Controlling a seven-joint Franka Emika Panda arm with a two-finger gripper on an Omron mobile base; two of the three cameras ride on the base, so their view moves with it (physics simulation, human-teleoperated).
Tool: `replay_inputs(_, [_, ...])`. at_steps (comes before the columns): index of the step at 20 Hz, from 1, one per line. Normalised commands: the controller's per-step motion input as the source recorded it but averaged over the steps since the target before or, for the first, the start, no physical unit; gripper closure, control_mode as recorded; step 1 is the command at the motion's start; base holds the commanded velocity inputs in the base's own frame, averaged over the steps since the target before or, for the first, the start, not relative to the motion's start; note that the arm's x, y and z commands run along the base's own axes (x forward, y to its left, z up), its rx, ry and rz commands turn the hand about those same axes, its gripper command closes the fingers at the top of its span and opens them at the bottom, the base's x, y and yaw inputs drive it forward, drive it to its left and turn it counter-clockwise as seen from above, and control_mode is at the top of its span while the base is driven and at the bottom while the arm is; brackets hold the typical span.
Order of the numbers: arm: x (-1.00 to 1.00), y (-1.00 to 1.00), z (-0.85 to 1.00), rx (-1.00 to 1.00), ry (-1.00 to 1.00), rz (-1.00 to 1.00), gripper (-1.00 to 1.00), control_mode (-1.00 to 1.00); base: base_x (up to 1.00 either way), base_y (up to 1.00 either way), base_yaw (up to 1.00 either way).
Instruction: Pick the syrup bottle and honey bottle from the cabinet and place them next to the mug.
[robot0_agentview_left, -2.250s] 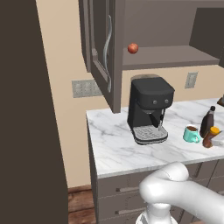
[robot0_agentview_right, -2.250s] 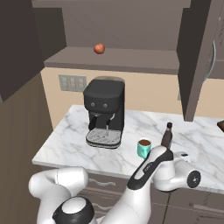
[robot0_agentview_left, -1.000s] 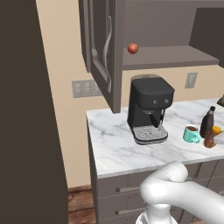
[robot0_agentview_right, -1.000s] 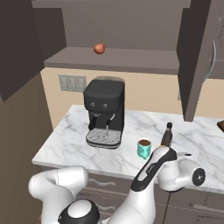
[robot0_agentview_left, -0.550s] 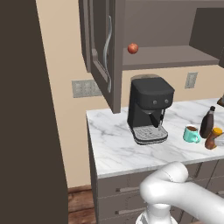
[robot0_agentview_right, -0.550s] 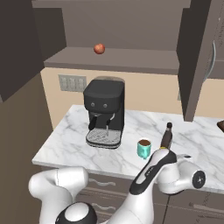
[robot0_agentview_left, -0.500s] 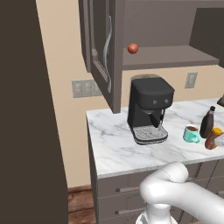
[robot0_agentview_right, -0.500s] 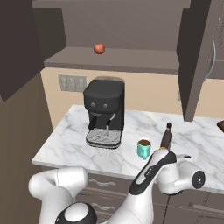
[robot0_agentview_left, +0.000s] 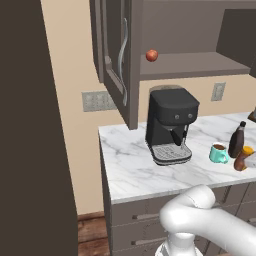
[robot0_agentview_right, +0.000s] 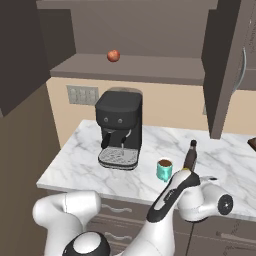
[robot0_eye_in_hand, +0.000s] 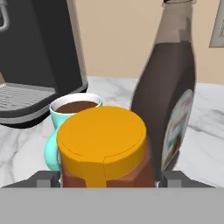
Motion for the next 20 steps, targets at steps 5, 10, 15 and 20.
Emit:
replay_inputs(5, [-0.25,0.04,0.0,0.0,0.01,0.0,1.0,-1.0,0.0,0.0,0.0])
replay_inputs(10, [-0.19,0.19,-0.05,0.0,0.0,0.0,1.0,-1.0,0.0,0.0,0.0])
replay_inputs(15, [0.04,0.28,-0.11,0.0,0.0,0.0,1.0,-1.0,0.0,0.0,0.0])
replay_inputs(20, [0.29,0.07,-0.26,-0.02,0.0,0.0,1.0,-1.0,0.0,0.0,0.0])
